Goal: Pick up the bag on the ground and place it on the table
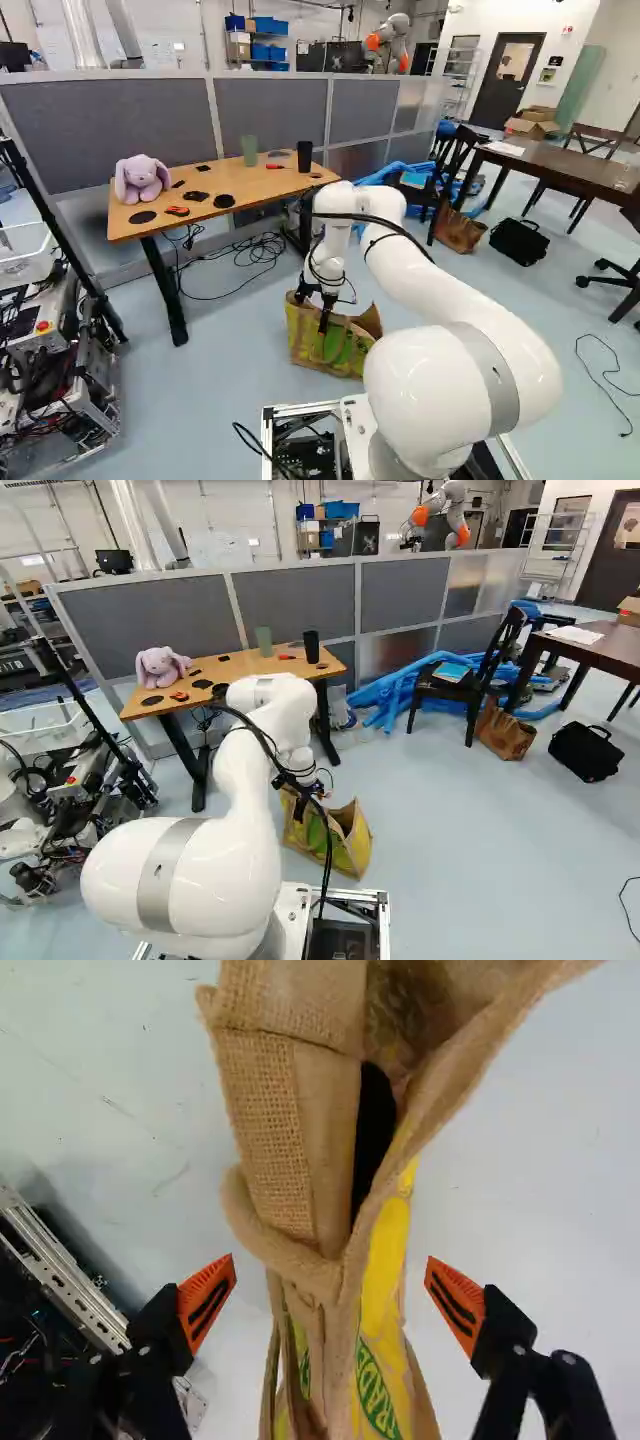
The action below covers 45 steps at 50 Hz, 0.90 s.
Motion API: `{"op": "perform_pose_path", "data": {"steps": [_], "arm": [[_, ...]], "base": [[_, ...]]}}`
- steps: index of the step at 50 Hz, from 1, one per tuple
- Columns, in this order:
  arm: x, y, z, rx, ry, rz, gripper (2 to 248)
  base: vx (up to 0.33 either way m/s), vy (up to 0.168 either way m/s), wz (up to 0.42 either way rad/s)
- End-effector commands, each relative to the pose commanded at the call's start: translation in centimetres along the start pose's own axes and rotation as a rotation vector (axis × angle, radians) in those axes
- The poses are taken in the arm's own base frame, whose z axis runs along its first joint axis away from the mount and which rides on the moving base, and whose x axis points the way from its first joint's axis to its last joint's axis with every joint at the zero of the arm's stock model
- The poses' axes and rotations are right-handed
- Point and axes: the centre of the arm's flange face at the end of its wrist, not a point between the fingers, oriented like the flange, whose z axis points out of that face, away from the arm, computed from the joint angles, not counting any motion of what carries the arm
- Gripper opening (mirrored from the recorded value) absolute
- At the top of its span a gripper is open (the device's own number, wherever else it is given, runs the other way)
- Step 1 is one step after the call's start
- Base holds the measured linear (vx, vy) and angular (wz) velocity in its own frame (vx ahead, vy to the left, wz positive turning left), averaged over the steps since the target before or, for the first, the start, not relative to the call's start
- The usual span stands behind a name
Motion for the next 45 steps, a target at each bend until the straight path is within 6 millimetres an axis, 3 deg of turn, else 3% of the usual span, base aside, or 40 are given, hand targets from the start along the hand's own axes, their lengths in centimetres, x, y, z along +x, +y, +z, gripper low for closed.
{"op": "perform_pose_path", "data": {"steps": [34, 35, 39, 40, 45], "arm": [[-0.1, -0.1, 4.4, 0.000, 0.000, 0.000, 242], [-0.1, -0.1, 4.5, 0.000, 0.000, 0.000, 205], [-0.1, -0.1, 4.5, 0.000, 0.000, 0.000, 205], [-0.1, -0.1, 4.5, 0.000, 0.000, 0.000, 167], [-0.1, -0.1, 4.5, 0.000, 0.000, 0.000, 167]], "base": [[0.000, 0.000, 0.000], [0.000, 0.000, 0.000], [0.000, 0.000, 0.000], [0.000, 0.000, 0.000], [0.000, 0.000, 0.000]]}}
